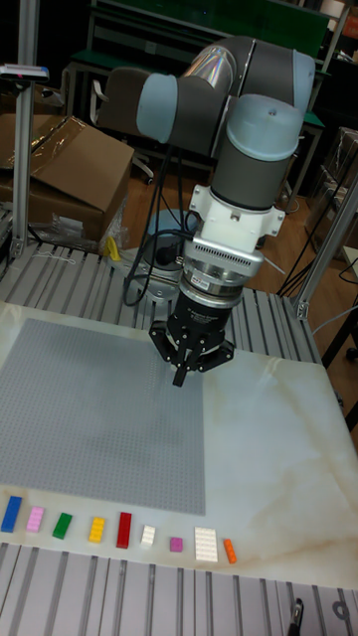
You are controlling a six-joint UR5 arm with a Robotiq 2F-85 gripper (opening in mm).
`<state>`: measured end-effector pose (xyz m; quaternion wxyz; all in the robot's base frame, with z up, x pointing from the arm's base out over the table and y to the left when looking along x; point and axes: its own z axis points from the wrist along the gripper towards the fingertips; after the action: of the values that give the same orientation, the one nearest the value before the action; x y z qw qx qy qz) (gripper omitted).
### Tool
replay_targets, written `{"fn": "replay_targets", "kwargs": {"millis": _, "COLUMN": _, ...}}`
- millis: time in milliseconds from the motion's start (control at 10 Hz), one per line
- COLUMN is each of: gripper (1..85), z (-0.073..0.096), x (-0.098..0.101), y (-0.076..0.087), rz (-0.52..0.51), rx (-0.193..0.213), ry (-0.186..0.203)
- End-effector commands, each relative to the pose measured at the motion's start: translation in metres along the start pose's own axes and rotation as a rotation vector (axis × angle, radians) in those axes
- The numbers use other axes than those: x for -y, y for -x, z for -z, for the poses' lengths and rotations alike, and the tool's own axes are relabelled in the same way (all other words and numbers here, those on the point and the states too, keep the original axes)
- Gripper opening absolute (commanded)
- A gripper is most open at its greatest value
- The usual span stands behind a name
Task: Stack small Lego blocks one on top of the other
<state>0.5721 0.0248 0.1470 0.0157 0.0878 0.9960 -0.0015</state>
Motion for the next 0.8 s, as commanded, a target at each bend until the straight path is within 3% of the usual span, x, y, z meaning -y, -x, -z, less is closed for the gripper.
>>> {"fn": "replay_targets", "kwargs": {"millis": 0, "gripper": 1.0, "z": -0.006, "x": 0.004, "y": 0.016, "rz": 0.030, "rx": 0.057, "ry": -0.012}}
{"fn": "replay_targets", "kwargs": {"millis": 300, "gripper": 1.0, "z": -0.006, "x": -0.005, "y": 0.014, "rz": 0.056, "rx": 0.044, "ry": 0.001}}
{"fn": "replay_targets", "kwargs": {"millis": 600, "gripper": 1.0, "z": -0.003, "x": 0.015, "y": 0.000, "rz": 0.077, "rx": 0.004, "ry": -0.041}}
{"fn": "replay_targets", "kwargs": {"millis": 700, "gripper": 1.0, "z": -0.005, "x": 0.016, "y": 0.009, "rz": 0.113, "rx": 0.039, "ry": -0.021}}
